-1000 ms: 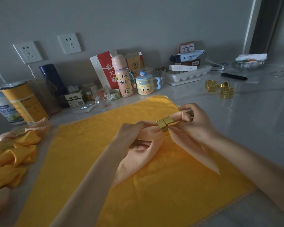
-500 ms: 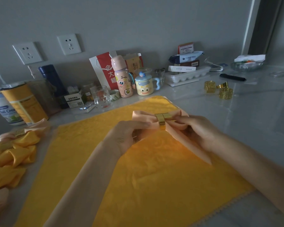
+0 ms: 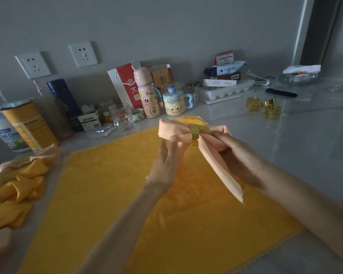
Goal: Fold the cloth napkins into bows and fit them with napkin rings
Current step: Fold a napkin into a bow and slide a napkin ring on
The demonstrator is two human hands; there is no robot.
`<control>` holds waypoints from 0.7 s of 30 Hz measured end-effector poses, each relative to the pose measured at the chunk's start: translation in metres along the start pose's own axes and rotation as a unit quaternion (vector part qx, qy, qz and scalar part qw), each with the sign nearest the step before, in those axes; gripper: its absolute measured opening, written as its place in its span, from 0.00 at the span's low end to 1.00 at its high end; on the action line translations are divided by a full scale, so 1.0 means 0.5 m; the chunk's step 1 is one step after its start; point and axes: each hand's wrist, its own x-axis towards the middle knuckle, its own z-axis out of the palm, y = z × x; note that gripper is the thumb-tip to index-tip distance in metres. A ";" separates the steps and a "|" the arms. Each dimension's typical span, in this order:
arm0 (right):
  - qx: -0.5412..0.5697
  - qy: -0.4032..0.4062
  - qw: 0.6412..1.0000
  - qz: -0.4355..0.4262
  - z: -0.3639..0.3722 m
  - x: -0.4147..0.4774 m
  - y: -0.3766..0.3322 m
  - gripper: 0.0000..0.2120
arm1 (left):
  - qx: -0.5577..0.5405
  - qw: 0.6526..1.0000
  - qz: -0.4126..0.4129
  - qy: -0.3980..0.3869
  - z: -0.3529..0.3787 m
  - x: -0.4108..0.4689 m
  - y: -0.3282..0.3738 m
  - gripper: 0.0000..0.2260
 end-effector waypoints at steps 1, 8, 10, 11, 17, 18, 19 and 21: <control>0.003 -0.010 1.000 -0.002 0.002 -0.001 0.001 0.16 | 0.002 1.000 0.005 -0.002 0.004 -0.001 0.004 0.19; -0.051 -0.032 0.996 -0.067 0.008 -0.001 0.015 0.12 | -0.079 0.997 -0.015 -0.010 0.007 0.000 0.029 0.20; -0.065 -0.039 0.994 -0.074 0.012 -0.005 0.019 0.10 | -0.033 0.998 -0.043 -0.019 0.002 0.003 0.028 0.14; -0.068 -0.038 0.994 -0.078 0.012 -0.004 0.021 0.12 | 0.007 0.999 -0.048 -0.025 0.000 0.005 0.024 0.13; -0.107 0.023 0.987 -0.113 0.012 -0.006 0.014 0.14 | 0.097 0.995 0.025 -0.004 0.017 0.002 0.010 0.09; -0.120 0.032 0.985 -0.118 0.012 -0.007 0.013 0.13 | 0.103 0.994 0.040 -0.003 0.019 0.001 0.007 0.07; -0.131 0.038 0.983 -0.120 0.012 -0.008 0.013 0.12 | 0.120 0.992 0.046 -0.005 0.020 0.000 0.005 0.07; -0.144 0.046 0.982 -0.118 0.011 -0.009 0.015 0.10 | 0.184 0.982 0.042 -0.014 0.017 -0.003 0.002 0.08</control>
